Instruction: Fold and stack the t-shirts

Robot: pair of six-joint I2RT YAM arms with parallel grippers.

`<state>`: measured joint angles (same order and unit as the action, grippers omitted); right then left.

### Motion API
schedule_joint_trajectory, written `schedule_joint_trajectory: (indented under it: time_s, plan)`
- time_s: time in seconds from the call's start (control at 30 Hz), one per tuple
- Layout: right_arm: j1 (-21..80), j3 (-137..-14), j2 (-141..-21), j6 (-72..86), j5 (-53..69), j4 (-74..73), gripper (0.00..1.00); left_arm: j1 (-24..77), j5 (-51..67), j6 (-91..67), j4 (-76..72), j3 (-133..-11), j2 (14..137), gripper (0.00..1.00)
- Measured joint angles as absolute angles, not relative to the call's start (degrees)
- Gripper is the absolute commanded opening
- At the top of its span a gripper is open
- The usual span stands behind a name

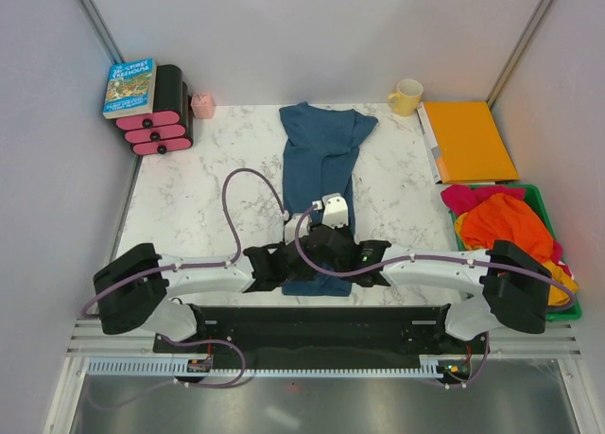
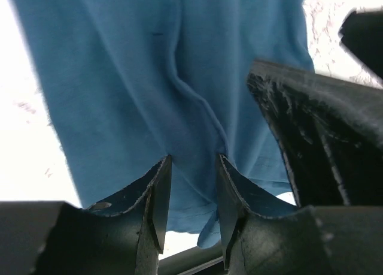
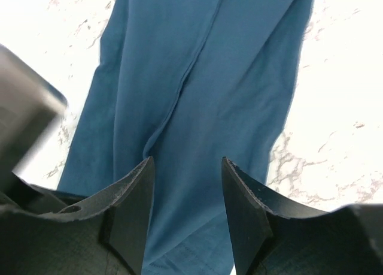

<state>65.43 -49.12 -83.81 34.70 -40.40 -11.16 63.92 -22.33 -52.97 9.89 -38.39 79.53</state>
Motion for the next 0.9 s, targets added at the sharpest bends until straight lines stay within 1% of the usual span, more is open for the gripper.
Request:
schedule_joint_trajectory:
  time_s: [0.13,0.2,0.23,0.33,0.37,0.43,0.5,0.57,0.6,0.63,0.7,0.73,0.77,0.83,0.9]
  plan:
    - [64.36,-47.88,-81.56,34.65,-41.34,-12.01,0.56,65.01,-22.11,-50.92,9.72,-41.78,83.92,0.45]
    - [63.75,-47.07,-80.29,34.68,-42.06,-12.71,0.56,65.25,-21.56,-49.6,9.76,-43.59,86.52,0.48]
    - [63.51,-46.74,-79.68,34.68,-42.5,-13.06,0.56,65.39,-21.37,-49.17,9.8,-44.34,87.72,0.55]
    - [63.2,-45.67,-78.08,34.76,-43.62,-14.41,0.57,66.04,-22.09,-48.34,10.07,-45.19,89.06,0.64]
    - [63.22,-45.41,-77.58,34.76,-43.79,-14.74,0.57,66.26,-22.48,-48.29,10.17,-45.04,88.73,0.7]
    - [63.2,-45.19,-76.73,34.87,-43.94,-14.96,0.57,66.76,-23.14,-48.05,9.74,-43.55,86.54,0.75]
    - [63.2,-45.01,-76.05,35.29,-43.88,-14.31,0.57,67.55,-23.79,-47.64,9.39,-40.86,81.69,0.77]
    - [63.2,-44.77,-75.55,35.81,-43.7,-13.43,0.54,68.29,-24.4,-47.22,8.97,-37.95,74.83,0.78]
    - [63.2,-44.51,-75.35,36.05,-43.51,-13.08,0.51,68.53,-24.93,-47.09,8.67,-36.71,71.24,0.78]
    - [63.2,-44.23,-75.24,36.25,-43.24,-12.8,0.39,68.69,-25.65,-47.05,8.36,-35.53,67.68,0.78]
    - [63.2,-43.68,-75.2,36.38,-42.02,-12.34,0.2,68.77,-27.4,-47.07,8.16,-33.58,61.8,0.75]
    - [63.2,-43.35,-75.2,36.45,-41.06,-11.92,0.05,68.77,-28.38,-47.09,8.05,-32.71,60.03,0.71]
    - [63.22,-43.0,-75.2,36.58,-40.05,-11.31,0.0,68.75,-29.39,-47.18,7.97,-31.53,58.22,0.68]
    - [63.42,-42.72,-75.61,36.88,-38.15,-10.17,0.0,68.75,-30.96,-47.4,7.77,-29.04,56.84,0.63]
    - [64.18,-42.76,-76.84,37.21,-36.93,-8.71,0.0,68.75,-31.55,-47.62,7.77,-27.05,58.24,0.6]
